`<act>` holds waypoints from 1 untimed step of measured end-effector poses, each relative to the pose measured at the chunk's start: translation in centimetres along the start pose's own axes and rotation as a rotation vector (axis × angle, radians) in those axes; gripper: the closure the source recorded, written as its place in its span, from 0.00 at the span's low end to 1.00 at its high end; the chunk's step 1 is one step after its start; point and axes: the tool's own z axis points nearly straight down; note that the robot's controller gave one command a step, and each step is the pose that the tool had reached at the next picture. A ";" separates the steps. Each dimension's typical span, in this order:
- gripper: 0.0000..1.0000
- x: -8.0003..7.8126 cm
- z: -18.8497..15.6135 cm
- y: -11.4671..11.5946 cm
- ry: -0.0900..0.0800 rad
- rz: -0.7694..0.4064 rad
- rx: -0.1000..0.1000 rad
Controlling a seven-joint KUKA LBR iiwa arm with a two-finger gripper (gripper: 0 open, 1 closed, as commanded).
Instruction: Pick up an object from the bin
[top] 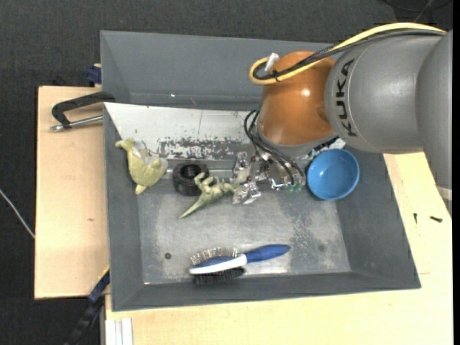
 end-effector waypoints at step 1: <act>1.00 -0.7 3.4 1.6 0.012 0.221 -0.001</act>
Offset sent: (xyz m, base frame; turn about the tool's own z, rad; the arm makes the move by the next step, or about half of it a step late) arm 0.0044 0.0151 -0.0331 0.2235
